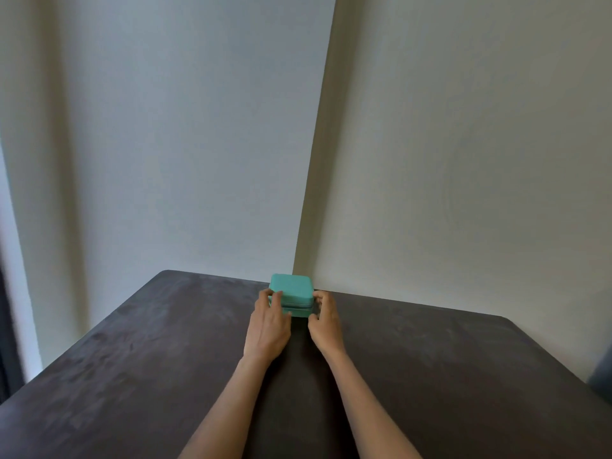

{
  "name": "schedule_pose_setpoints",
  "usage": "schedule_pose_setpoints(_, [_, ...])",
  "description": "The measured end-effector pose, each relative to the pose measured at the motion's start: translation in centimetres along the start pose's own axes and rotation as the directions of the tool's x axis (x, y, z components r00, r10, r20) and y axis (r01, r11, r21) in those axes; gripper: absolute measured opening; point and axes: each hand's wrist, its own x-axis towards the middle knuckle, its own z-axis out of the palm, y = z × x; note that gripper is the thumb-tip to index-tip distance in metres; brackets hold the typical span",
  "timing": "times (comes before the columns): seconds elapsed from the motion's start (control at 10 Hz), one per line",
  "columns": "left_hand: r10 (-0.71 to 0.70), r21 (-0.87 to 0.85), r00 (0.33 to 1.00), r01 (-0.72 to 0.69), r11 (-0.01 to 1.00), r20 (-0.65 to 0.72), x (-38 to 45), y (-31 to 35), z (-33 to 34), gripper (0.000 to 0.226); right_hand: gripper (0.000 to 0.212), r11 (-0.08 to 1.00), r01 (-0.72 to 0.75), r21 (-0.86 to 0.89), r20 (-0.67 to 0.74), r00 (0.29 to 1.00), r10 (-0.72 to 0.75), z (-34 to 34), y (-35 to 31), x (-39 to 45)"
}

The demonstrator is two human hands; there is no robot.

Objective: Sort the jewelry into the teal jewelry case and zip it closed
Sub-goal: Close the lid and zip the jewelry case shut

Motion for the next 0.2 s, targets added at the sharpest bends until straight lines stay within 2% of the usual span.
schedule_pose_setpoints(0.1, [-0.019,0.054,0.989,0.011,0.998,0.147,-0.7,0.1,0.1,0.066,0.053,0.995,0.001,-0.098,0.111,0.994,0.009,-1.2,-0.6,-1.1])
schedule_pose_setpoints(0.2, [-0.031,0.13,0.973,0.002,0.992,0.228,-1.9,-0.3,0.0,0.07,0.054,0.984,0.03,-0.173,0.162,0.987,-0.002,-1.5,-0.6,-3.5])
